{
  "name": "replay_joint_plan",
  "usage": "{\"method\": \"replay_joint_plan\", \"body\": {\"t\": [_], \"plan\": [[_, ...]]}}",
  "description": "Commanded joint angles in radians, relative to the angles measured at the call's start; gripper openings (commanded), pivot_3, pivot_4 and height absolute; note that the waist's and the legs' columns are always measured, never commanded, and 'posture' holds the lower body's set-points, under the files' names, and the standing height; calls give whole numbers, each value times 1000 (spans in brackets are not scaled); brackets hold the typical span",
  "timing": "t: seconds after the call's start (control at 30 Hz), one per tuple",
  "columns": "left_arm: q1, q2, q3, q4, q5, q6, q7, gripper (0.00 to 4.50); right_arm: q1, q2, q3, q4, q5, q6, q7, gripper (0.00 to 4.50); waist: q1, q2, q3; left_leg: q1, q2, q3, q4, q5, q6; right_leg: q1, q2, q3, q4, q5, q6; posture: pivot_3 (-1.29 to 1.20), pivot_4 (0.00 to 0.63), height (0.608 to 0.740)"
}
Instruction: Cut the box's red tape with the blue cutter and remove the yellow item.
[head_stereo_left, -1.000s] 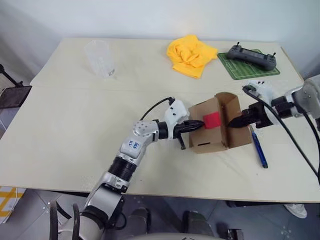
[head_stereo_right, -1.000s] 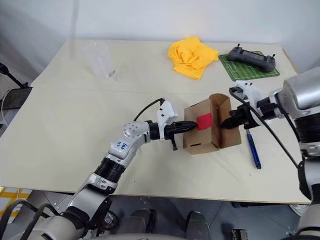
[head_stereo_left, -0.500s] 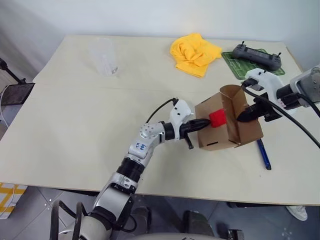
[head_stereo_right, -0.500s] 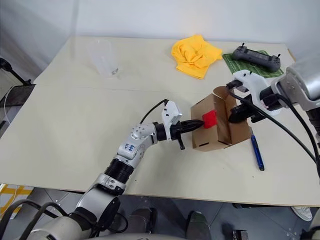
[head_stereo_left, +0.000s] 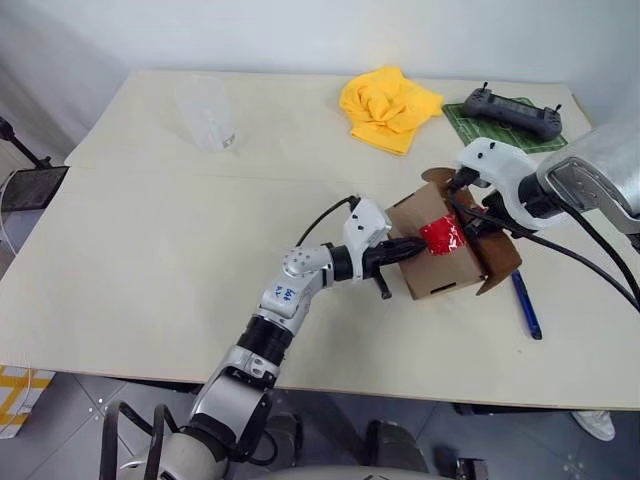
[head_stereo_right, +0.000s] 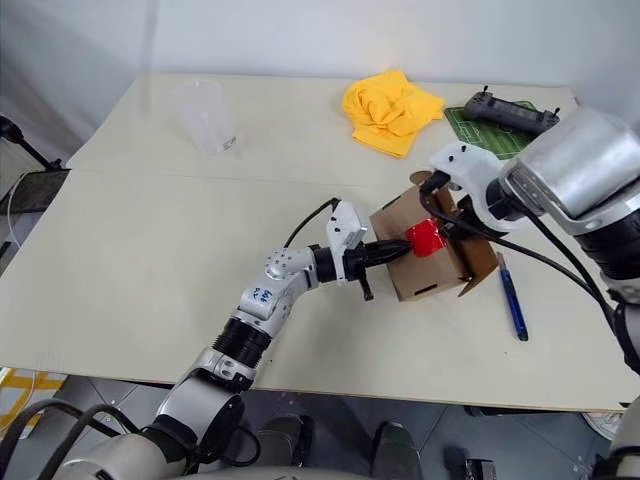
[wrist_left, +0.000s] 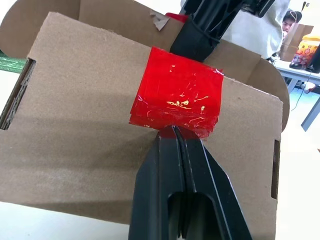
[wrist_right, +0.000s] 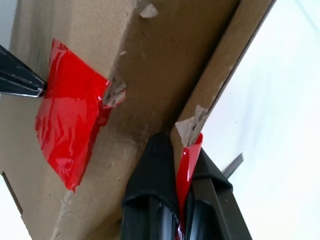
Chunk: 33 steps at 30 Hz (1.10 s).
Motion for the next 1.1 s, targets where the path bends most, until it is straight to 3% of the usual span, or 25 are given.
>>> {"method": "replay_joint_plan", "body": {"t": [0.03, 0.33, 0.53, 1.1], "plan": [[-10, -24, -51, 46, 39, 51, 9, 0, -83, 21, -81, -134, 98, 3, 19, 22, 0, 0, 0, 0, 0, 0, 0, 0, 0, 0, 0, 0, 0, 0, 0, 0, 150, 740], [-10, -8, -18, 58, 53, 77, 37, 0, -144, -22, -68, -163, 268, 3, -45, 22, -5, 0, 0, 0, 0, 0, 1, 0, 0, -1, 0, 0, 2, 0, 0, 0, 150, 740], [-28, -28, 36, 55, 30, 45, 74, 0, -63, -23, -99, -110, 325, 3, -139, 22, -4, 0, 0, 0, 0, -1, 1, 0, 0, -1, 0, 0, 2, 0, 0, 0, 150, 740], [-5, -22, 85, -22, -11, 46, 70, 0, 87, 104, -187, 200, 97, -60, -117, 22, -6, -2, -2, 1, 0, 4, 3, 0, 0, 2, 0, 0, 4, 0, 0, 0, 150, 740]]}}
